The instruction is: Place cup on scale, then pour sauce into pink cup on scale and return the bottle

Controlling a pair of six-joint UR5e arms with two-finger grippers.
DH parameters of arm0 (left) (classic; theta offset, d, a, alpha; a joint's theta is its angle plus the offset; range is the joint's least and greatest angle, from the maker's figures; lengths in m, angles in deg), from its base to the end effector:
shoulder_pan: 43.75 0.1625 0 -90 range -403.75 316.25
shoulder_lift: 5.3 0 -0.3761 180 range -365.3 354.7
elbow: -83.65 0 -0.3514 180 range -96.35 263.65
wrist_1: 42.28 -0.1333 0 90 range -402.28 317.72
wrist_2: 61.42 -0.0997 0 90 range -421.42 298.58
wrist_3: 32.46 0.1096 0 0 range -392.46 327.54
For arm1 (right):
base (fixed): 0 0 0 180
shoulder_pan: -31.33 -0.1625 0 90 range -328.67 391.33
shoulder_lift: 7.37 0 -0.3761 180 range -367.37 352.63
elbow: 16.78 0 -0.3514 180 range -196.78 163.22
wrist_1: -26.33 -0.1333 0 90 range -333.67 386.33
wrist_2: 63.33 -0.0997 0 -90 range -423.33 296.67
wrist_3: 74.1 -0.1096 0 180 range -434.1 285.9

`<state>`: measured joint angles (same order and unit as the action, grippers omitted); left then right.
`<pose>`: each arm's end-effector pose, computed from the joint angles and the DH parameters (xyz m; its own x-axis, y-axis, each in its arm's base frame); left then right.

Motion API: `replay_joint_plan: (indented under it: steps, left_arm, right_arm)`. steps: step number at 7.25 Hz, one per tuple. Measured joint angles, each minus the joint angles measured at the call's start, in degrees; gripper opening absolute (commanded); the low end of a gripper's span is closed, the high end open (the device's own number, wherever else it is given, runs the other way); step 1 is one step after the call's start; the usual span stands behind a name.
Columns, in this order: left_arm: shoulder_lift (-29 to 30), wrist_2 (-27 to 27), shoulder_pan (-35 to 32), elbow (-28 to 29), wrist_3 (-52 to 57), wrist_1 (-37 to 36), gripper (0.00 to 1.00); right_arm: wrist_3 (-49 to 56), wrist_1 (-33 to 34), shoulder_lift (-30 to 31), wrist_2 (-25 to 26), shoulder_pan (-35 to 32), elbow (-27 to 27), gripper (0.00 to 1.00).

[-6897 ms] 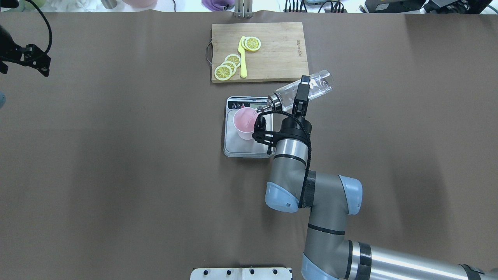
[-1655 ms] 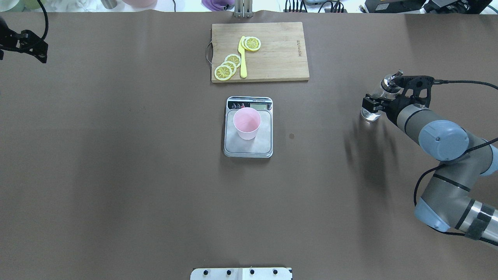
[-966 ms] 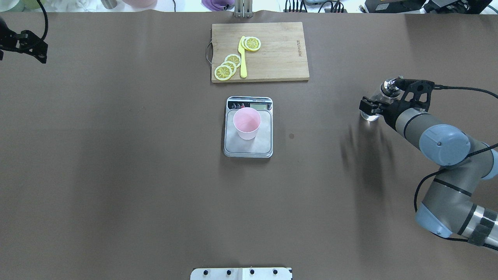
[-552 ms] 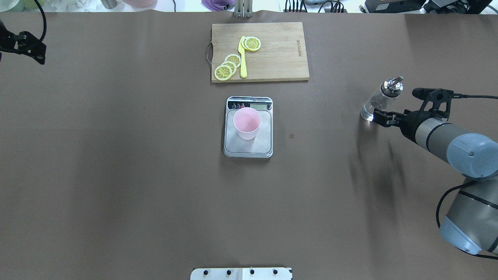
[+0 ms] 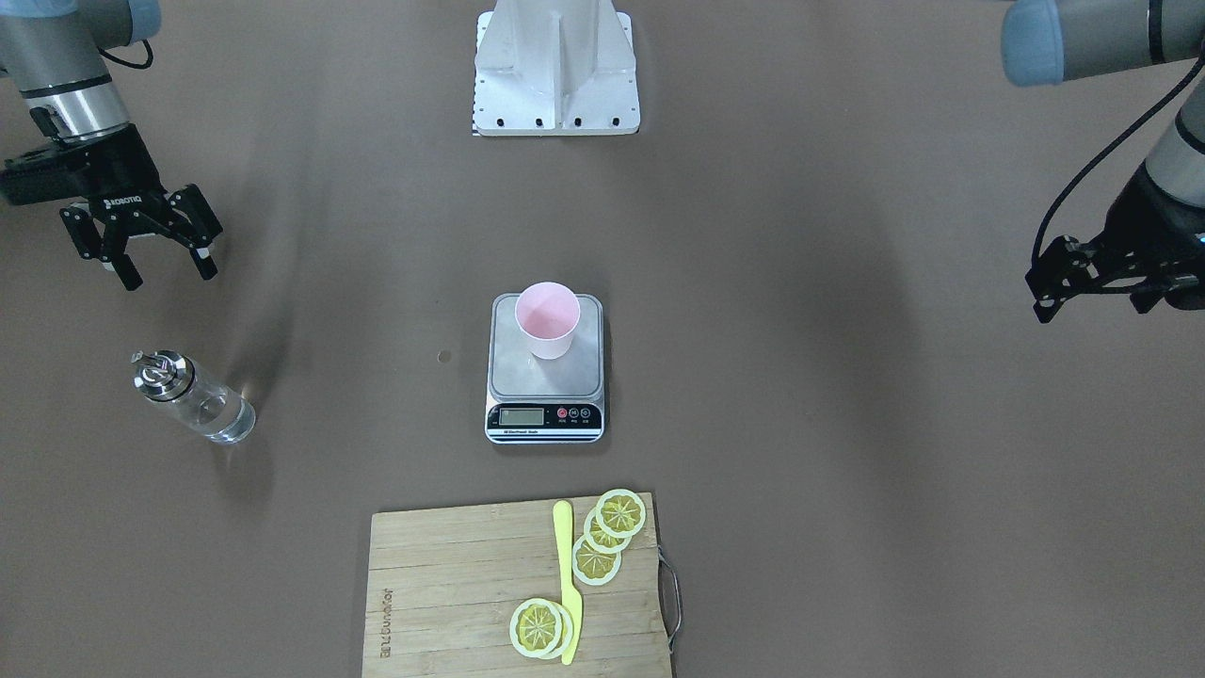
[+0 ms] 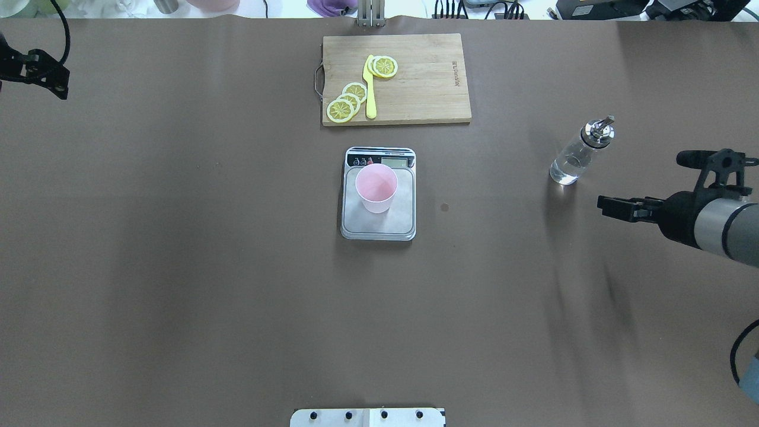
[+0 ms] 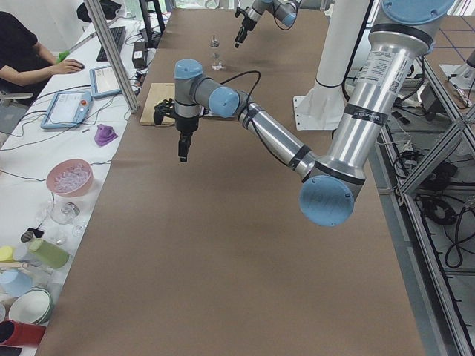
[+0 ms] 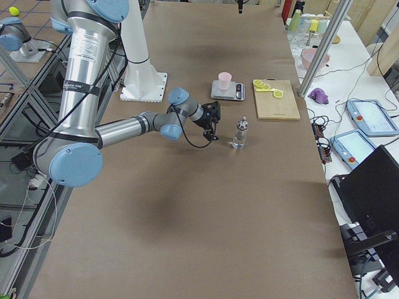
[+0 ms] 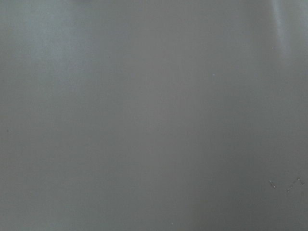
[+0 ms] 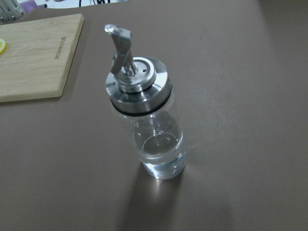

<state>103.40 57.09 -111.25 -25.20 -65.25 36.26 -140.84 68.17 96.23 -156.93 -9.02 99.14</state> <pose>0.1284 -0.5216 0.3472 0.8011 -0.0036 -0.5985 0.1072 0.9847 0.1376 -0.2224 -0.3548 0.4202 0.5837 -0.0212 0.8117 -0.4071 0.8573 0.3152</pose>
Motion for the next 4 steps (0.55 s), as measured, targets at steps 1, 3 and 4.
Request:
replay_joint_plan:
  steps: [1,3,4]
  left_arm:
    - [-0.3,0.0,0.0,0.0,0.8,0.1,0.98]
    - [-0.4,0.1,0.0,0.1,2.3,0.1,0.98]
    - [-0.2,0.1,0.0,0.1,2.5,0.1,0.98]
  right_arm:
    - [1.0,3.1,-0.8,-12.4,-8.9,1.1,1.0]
    - [10.5,15.5,-6.3,-31.2,-25.6,1.1,1.0]
    - [18.2,22.3,-8.5,-34.7,-30.6,0.8,1.0]
